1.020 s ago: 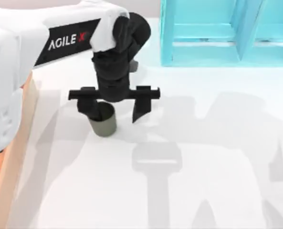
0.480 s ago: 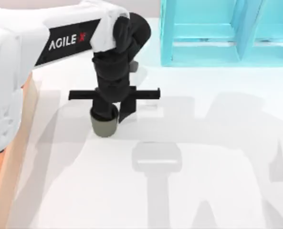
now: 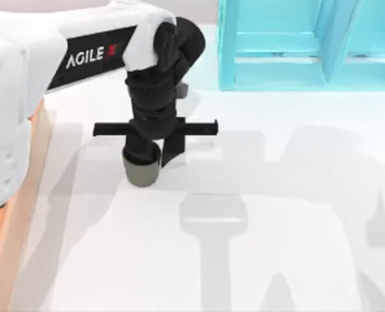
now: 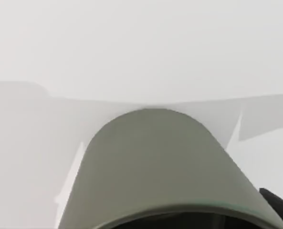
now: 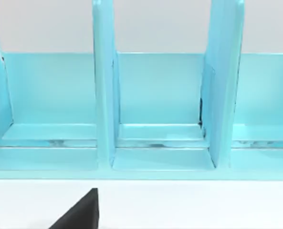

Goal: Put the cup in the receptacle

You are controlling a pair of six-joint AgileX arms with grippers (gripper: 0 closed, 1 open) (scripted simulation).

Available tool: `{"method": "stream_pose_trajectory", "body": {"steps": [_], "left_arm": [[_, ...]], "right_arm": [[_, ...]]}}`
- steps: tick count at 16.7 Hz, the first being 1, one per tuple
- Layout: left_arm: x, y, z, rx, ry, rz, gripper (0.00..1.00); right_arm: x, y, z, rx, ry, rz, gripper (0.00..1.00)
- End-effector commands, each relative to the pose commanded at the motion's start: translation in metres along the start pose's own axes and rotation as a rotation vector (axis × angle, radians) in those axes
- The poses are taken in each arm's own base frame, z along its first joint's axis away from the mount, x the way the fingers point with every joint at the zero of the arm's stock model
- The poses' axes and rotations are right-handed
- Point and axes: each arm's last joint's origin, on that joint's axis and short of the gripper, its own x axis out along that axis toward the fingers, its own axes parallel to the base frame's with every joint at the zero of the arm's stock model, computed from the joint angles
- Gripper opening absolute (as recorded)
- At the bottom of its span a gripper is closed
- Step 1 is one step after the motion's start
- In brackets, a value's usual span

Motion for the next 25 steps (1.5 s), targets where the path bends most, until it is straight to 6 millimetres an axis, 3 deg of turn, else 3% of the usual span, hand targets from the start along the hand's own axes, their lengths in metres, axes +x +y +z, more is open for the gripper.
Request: {"method": "stream_pose_trajectory", "body": {"steps": [3,7,10,13,16,20,25], "left_arm": [[-0.021,0.023,0.005,0.009,-0.003,-0.020,0.00],[-0.071,0.093,0.004,0.037,0.005,-0.056,0.00],[-0.099,0.154,-0.009,0.060,0.034,-0.069,0.00],[-0.111,0.209,-0.029,0.066,0.083,-0.072,0.00],[-0.120,0.251,-0.049,0.057,0.091,-0.075,0.00],[-0.136,0.287,-0.068,0.016,0.018,-0.067,0.00],[-0.142,0.294,-0.072,0.000,-0.015,-0.062,0.00]], "right_arm": [[0.000,0.000,0.000,0.000,0.000,0.000,1.00],[0.000,0.000,0.000,0.000,0.000,0.000,1.00],[0.000,0.000,0.000,0.000,0.000,0.000,1.00],[0.000,0.000,0.000,0.000,0.000,0.000,1.00],[0.000,0.000,0.000,0.000,0.000,0.000,1.00],[0.000,0.000,0.000,0.000,0.000,0.000,1.00],[0.000,0.000,0.000,0.000,0.000,0.000,1.00]]}}
